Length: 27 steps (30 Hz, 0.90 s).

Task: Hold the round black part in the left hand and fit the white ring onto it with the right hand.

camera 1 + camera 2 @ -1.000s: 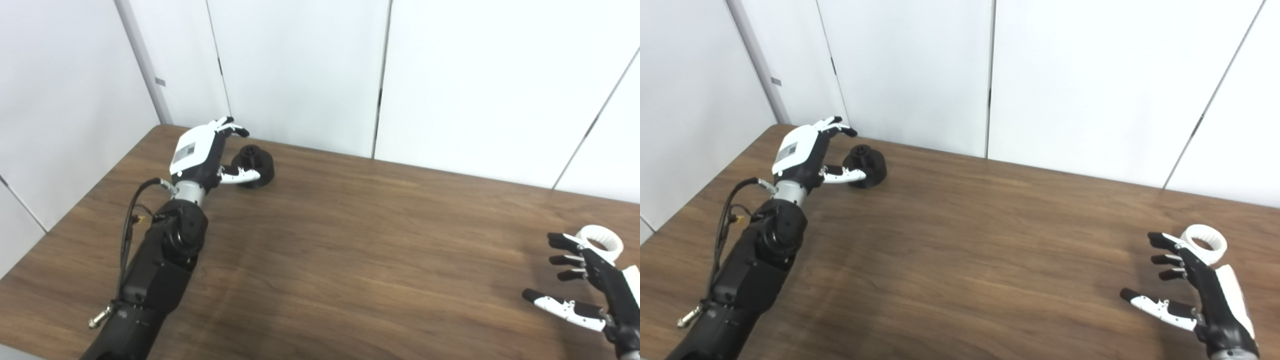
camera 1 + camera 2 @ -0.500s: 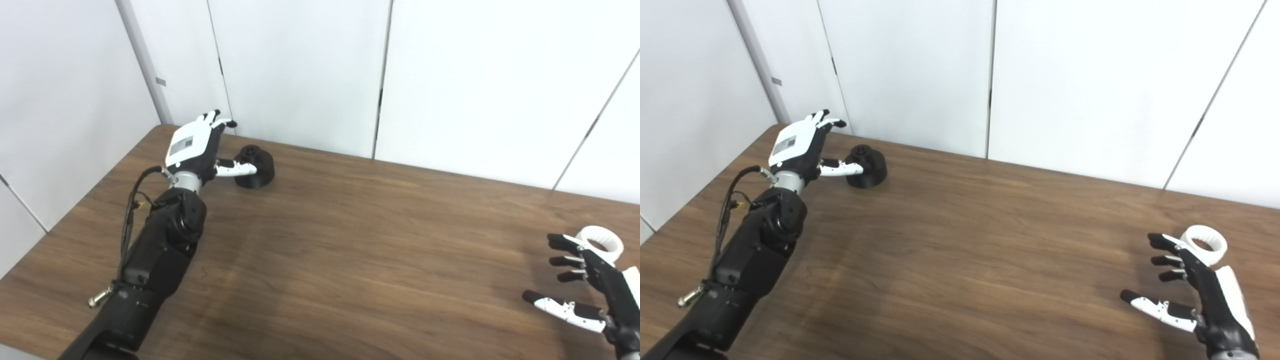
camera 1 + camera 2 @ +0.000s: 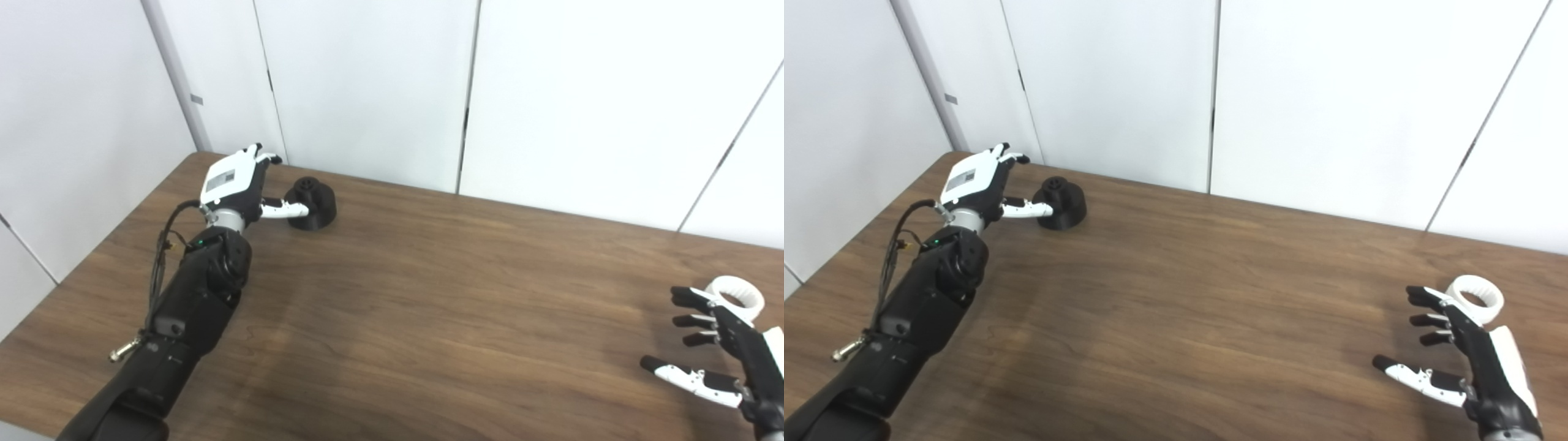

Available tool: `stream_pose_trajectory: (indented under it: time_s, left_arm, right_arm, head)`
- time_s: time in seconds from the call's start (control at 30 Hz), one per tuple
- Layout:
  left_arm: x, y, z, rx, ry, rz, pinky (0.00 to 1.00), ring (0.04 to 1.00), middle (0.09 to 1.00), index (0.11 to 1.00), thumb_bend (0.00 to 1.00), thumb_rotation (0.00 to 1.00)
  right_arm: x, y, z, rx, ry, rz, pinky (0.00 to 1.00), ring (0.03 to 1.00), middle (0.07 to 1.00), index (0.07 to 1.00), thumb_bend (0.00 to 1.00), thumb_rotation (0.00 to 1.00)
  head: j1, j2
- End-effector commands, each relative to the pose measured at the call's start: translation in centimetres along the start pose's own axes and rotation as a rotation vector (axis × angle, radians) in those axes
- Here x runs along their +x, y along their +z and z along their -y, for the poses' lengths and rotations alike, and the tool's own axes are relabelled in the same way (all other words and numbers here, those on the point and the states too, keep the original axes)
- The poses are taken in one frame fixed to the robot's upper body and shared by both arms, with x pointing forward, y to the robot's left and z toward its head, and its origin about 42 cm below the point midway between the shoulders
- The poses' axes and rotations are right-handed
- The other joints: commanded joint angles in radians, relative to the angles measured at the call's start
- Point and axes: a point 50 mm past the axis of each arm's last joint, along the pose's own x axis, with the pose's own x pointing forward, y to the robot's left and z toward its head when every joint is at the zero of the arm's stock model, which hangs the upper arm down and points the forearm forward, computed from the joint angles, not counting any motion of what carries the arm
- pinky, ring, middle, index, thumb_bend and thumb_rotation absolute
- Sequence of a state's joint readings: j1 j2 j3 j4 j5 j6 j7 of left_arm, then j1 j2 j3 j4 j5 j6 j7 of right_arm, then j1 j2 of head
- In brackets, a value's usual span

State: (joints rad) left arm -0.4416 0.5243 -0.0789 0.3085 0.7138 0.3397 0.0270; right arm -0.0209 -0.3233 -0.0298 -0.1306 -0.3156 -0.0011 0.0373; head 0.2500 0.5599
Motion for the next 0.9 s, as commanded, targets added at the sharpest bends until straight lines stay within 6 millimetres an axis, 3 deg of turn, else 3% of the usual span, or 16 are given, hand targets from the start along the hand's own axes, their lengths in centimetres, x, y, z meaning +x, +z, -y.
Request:
stream_pose_trajectory:
  time_s: [0.0, 0.2, 0.4, 0.7, 0.87]
  left_arm:
    - [1.8, 1.2, -3.5, 0.011, 0.096, 0.035, 0.84, 1.0, 1.0, 0.828, 1.0, 0.49]
    - [2.3, 1.5, -3.0, 0.021, 0.048, 0.038, 0.89, 1.0, 1.0, 0.83, 1.0, 0.5]
    - [2.6, 1.5, -2.3, 0.037, 0.011, 0.045, 0.88, 1.0, 1.0, 0.811, 1.0, 0.54]
    - [3.1, 1.5, -1.1, 0.031, -0.002, 0.033, 0.83, 0.994, 0.992, 0.82, 1.0, 0.5]
    - [3.2, 1.5, -0.5, 0.033, -0.005, 0.025, 0.86, 1.0, 0.99, 0.816, 1.0, 0.52]
  right_arm:
    - [0.8, 1.5, 1.2, -0.007, -0.033, 0.076, 0.57, 0.68, 0.768, 0.766, 0.64, 0.17]
    - [0.8, 1.4, 1.2, -0.019, -0.031, 0.07, 0.57, 0.685, 0.777, 0.769, 0.64, 0.19]
    - [0.8, 1.3, 1.2, -0.03, -0.03, 0.076, 0.57, 0.688, 0.775, 0.77, 0.64, 0.19]
    - [0.6, 1.4, 1.2, -0.029, -0.035, 0.081, 0.56, 0.676, 0.766, 0.762, 0.64, 0.19]
    - [0.4, 1.5, 1.2, -0.027, -0.043, 0.083, 0.56, 0.674, 0.766, 0.763, 0.64, 0.2]
  head:
    - [0.001, 0.002]
    - [0.003, 0.003]
    - [-0.004, -0.001]
    - [-0.011, 0.0]
    - [-0.009, 0.004]
